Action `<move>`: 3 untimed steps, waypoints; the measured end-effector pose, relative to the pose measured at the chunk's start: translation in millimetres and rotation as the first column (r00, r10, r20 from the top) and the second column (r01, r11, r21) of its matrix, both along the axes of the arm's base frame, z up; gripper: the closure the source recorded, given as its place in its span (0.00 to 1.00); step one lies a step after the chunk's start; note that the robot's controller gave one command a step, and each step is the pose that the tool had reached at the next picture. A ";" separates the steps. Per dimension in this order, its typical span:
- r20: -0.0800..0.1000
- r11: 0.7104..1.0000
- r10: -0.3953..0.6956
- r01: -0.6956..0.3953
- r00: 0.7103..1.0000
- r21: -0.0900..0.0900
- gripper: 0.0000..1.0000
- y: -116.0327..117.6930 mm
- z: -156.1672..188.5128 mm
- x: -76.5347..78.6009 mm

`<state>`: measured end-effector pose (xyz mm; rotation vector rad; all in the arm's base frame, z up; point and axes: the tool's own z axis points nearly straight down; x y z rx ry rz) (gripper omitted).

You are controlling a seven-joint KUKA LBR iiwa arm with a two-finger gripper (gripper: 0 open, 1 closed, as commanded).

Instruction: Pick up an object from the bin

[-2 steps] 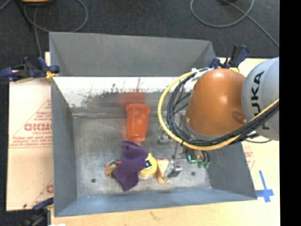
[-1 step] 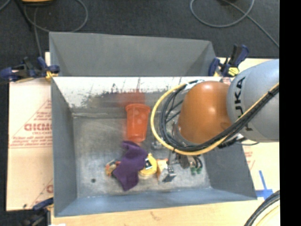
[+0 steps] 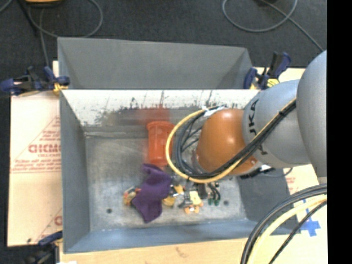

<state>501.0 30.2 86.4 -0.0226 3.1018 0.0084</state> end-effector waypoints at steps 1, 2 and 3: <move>0.000 1.000 0.000 0.000 1.000 0.000 1.00 0.0 0.0 0.0; -0.007 1.000 -0.003 0.003 1.000 -0.003 1.00 -0.9 3.0 -4.8; -0.007 1.000 -0.004 0.004 1.000 -0.002 1.00 -0.9 3.0 -4.9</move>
Offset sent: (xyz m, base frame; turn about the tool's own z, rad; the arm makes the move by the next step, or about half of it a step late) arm 0.0135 -0.0044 0.1046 0.0091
